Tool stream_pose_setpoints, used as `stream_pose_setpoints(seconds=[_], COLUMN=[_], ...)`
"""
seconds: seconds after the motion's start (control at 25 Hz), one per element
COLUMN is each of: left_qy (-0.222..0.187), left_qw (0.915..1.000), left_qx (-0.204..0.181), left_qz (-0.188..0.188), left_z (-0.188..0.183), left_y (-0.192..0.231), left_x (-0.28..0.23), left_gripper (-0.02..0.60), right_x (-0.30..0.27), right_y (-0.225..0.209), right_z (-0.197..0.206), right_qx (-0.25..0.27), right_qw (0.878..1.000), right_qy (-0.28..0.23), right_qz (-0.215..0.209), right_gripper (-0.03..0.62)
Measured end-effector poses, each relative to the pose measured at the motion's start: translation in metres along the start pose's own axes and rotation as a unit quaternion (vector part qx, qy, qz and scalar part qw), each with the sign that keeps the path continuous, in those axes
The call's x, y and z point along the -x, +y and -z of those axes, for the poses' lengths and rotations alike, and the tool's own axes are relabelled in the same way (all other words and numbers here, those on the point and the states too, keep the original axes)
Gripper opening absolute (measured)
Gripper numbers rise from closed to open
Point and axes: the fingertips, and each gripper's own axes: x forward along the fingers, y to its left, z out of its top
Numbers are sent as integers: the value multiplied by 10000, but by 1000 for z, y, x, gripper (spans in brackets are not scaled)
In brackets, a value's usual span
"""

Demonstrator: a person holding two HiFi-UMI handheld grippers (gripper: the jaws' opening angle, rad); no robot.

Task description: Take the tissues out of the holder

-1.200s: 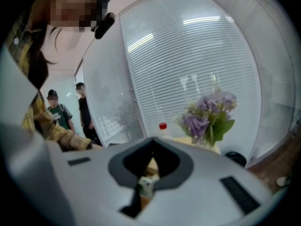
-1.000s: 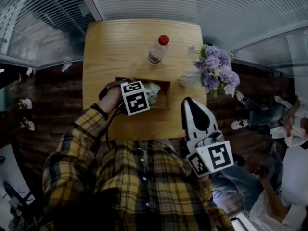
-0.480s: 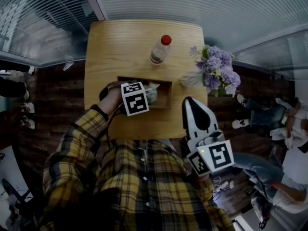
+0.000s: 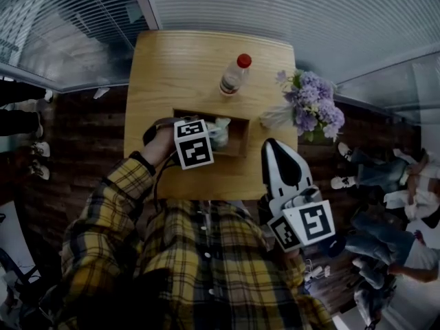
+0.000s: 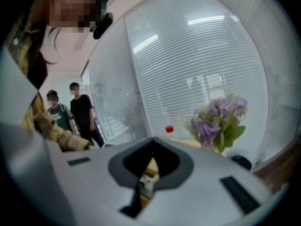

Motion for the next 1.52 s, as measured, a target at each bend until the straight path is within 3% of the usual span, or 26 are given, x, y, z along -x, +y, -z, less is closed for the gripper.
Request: stream_pose_setpoints(seconds=[0.56, 0.72, 0.88, 1.08, 1.28, 1.4, 1.52], left_qy=[-737, -1172, -1739, -2532, -3385, -3949, -4624], left_qw=[9954, 9882, 9738, 9446, 9045, 8732, 8304], left_qx=[199, 376, 663, 998, 1331, 1529, 1909], left_qz=[-579, -910, -1308, -1834, -2226, -2412, -2454], left_z=[-20, -30, -41, -56, -69, -75, -81], left_y=[6, 10, 16, 21, 20, 19, 15], left_x=[58, 84, 120, 170, 215, 243, 269], left_gripper=[35, 35, 35, 35, 35, 35, 35], right_x=[-10, -13, -16, -19, -23, -24, -26], right_y=[10, 13, 14, 12, 11, 12, 13], right_z=[-7, -9, -13, -16, -20, -22, -23], right_qx=[131, 178, 237, 273, 273, 266, 265], right_qw=[9995, 9991, 9987, 9983, 9980, 9977, 9974], right_qy=[-42, -51, -70, -96, -134, -163, -187], right_qz=[-295, -377, -444, -500, -561, -599, -636], right_gripper=[12, 12, 12, 12, 12, 12, 12])
